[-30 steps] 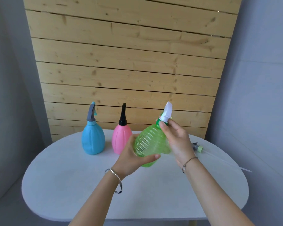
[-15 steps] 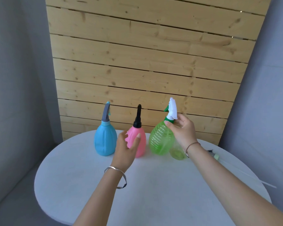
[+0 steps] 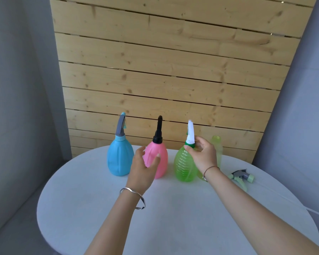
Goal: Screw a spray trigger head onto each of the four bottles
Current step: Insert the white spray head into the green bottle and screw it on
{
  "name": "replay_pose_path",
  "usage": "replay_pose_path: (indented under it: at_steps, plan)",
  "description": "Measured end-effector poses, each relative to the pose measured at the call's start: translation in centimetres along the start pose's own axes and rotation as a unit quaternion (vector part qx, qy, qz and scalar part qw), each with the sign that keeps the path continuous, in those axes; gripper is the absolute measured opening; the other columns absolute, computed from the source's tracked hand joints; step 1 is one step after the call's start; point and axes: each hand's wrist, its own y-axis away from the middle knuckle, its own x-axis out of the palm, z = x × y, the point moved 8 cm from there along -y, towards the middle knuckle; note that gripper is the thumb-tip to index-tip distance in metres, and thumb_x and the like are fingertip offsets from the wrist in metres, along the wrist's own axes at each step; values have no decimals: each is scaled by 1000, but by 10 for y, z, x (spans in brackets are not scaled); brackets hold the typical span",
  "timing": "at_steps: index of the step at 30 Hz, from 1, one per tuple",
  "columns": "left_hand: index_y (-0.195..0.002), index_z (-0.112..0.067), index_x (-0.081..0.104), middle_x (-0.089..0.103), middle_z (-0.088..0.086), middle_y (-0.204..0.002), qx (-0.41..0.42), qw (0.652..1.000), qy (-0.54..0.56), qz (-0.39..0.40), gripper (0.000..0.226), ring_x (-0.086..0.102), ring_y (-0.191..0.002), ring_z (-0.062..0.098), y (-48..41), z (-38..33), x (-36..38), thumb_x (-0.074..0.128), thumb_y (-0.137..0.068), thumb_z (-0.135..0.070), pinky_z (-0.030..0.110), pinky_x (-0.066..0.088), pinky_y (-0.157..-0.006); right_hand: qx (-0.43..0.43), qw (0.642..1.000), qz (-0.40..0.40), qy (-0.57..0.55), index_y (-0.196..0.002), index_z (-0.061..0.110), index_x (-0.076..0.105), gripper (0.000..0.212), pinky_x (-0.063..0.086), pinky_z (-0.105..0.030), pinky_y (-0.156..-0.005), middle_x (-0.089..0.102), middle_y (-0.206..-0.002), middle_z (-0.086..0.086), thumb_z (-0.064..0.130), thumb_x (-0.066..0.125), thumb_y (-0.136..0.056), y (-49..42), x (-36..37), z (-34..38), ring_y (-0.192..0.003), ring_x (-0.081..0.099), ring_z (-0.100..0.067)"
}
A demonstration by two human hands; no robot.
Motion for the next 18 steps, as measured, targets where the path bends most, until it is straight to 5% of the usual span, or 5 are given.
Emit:
replay_pose_path:
  at_steps: [14,18]
  plan:
    - [-142,-13,30,39,9,-146,-16,998,-49,23,61,42,-129,28,1,10,11,56,-91,-32,38,40,-101,20,1000,-12,-3,-108,11,65,33,46,-28,-93,70,-106,-4,10,73,-77,5,-4,-10,-101,63,-18]
    - [-143,-16,29,40,8,-145,-21,999,-29,25,59,50,-122,29,0,10,13,56,-92,-28,33,44,-89,23,1000,-5,-4,-109,11,65,34,46,-29,-94,70,-109,-5,10,74,-77,5,-3,-10,-104,63,-19]
